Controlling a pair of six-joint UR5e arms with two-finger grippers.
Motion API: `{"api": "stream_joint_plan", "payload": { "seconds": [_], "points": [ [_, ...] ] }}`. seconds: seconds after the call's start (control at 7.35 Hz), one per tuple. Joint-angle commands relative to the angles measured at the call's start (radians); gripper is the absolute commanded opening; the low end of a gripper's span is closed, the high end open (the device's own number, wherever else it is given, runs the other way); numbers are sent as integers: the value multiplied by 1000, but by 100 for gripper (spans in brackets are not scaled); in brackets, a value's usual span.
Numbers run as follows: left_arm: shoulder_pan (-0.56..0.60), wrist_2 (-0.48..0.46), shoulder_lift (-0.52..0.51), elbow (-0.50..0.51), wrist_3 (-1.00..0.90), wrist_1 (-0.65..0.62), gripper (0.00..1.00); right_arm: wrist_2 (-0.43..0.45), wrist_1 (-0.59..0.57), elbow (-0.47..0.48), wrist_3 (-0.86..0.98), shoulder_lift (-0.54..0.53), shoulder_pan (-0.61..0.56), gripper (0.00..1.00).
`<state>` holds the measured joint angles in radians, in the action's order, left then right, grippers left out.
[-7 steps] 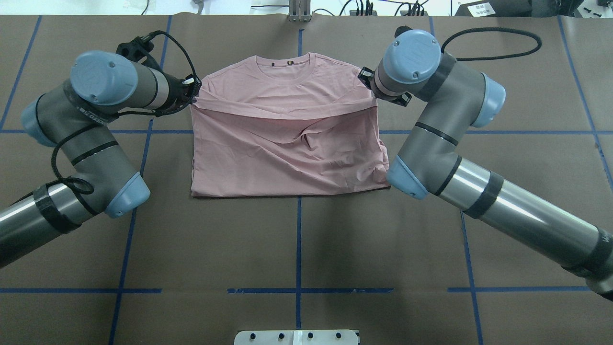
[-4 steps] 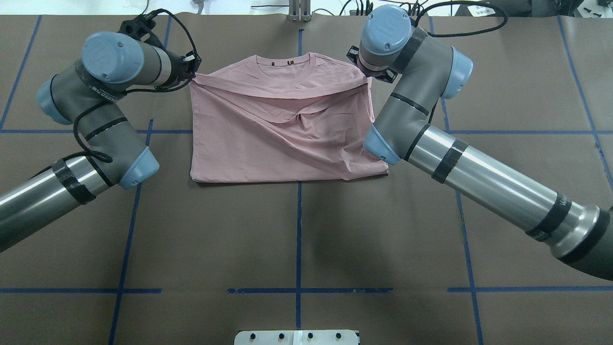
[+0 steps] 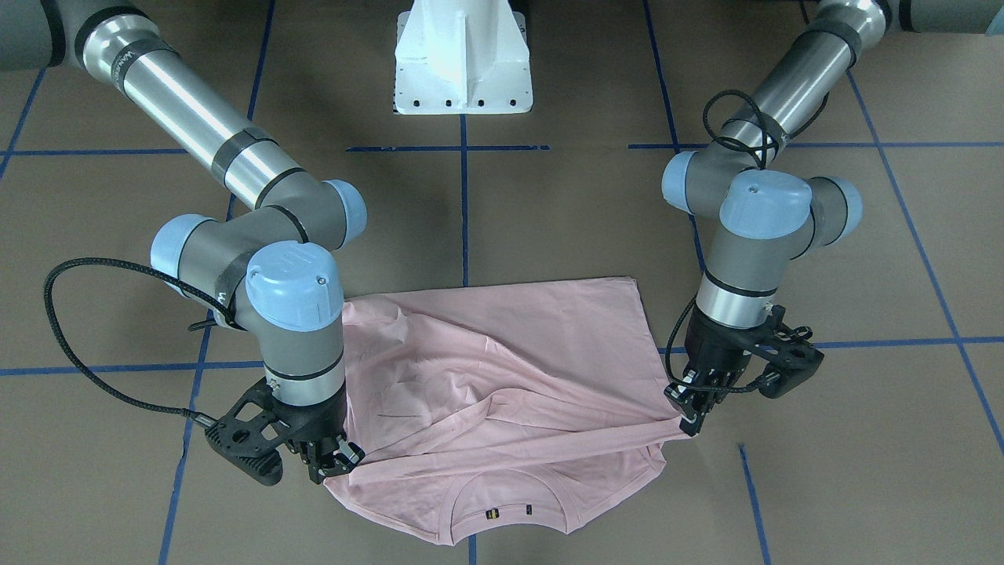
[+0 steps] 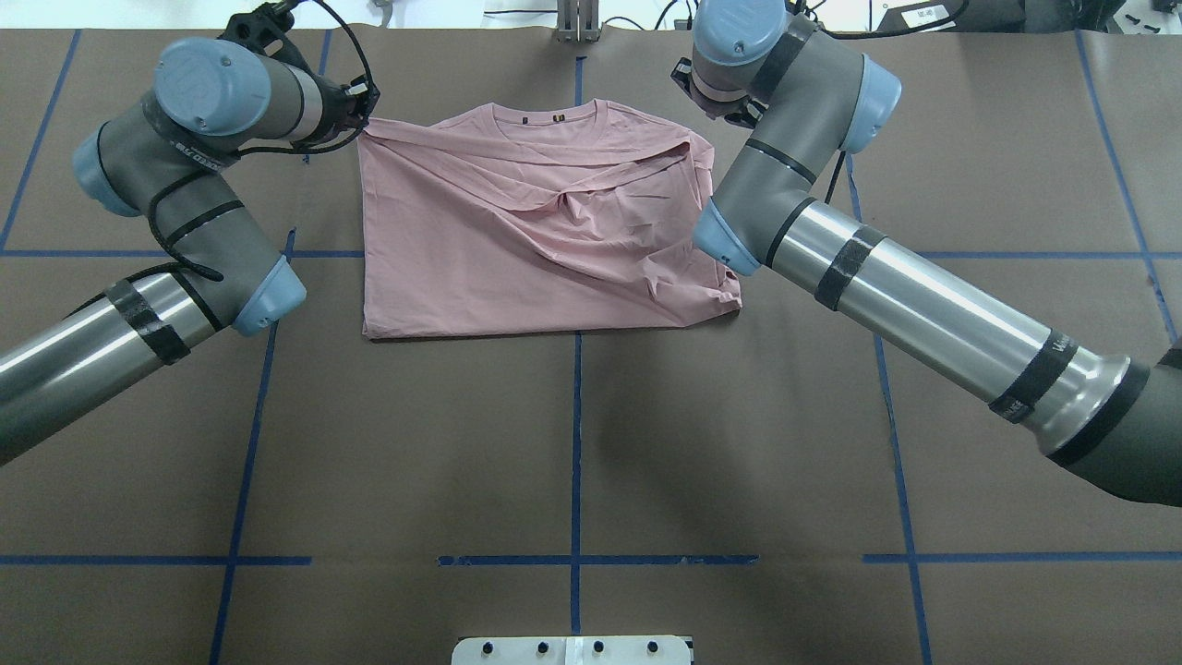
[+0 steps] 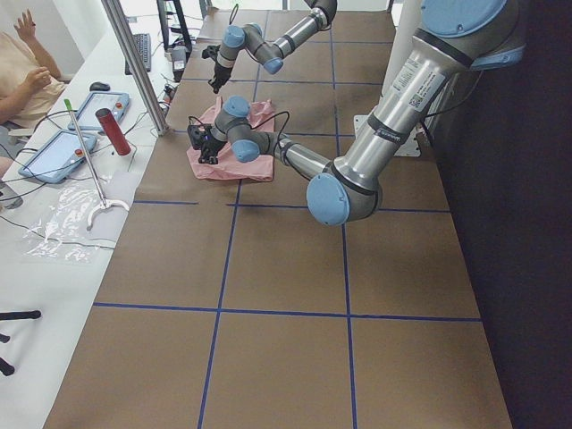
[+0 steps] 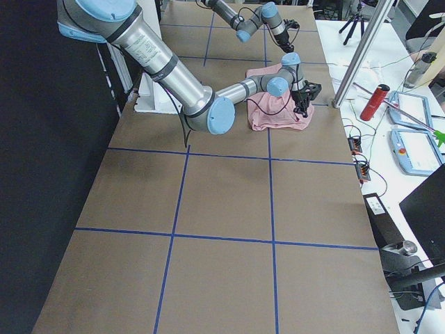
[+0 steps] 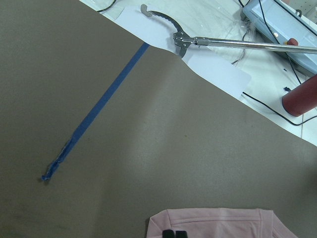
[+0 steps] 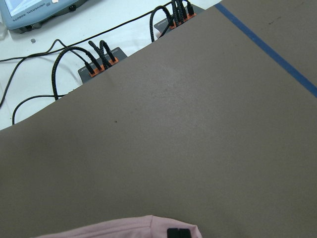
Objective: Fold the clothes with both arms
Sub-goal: 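Lay the hem near the collar and open both grippers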
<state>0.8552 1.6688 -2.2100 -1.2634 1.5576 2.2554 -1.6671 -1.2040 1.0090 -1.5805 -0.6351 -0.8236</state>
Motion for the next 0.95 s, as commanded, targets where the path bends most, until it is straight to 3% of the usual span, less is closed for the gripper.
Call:
{"api": "stream_joint_plan", "payload": {
  "seconds": [0.0, 0.14, 0.41, 0.54, 0.68, 0.82],
  "points": [
    [-2, 0, -16, 59, -2, 53, 10, 0, 1, -33, 1, 24, -3, 0],
    [-4, 0, -17, 71, -4, 56, 10, -2, 1, -40, 1, 29, -2, 0],
    [-7, 0, -23, 130, -5, 131, 24, -14, 1, -35, 1, 28, -2, 0],
    [-5, 0, -23, 130, -4, 131, 29, -43, 3, -24, 1, 28, -3, 9],
    [-4, 2, -23, 122, -2, 135, 31, -55, 4, 18, -6, 17, -5, 28],
    [2, 8, -16, 96, -2, 168, 32, -93, 3, 105, -18, -33, -5, 39]
  ]
}}
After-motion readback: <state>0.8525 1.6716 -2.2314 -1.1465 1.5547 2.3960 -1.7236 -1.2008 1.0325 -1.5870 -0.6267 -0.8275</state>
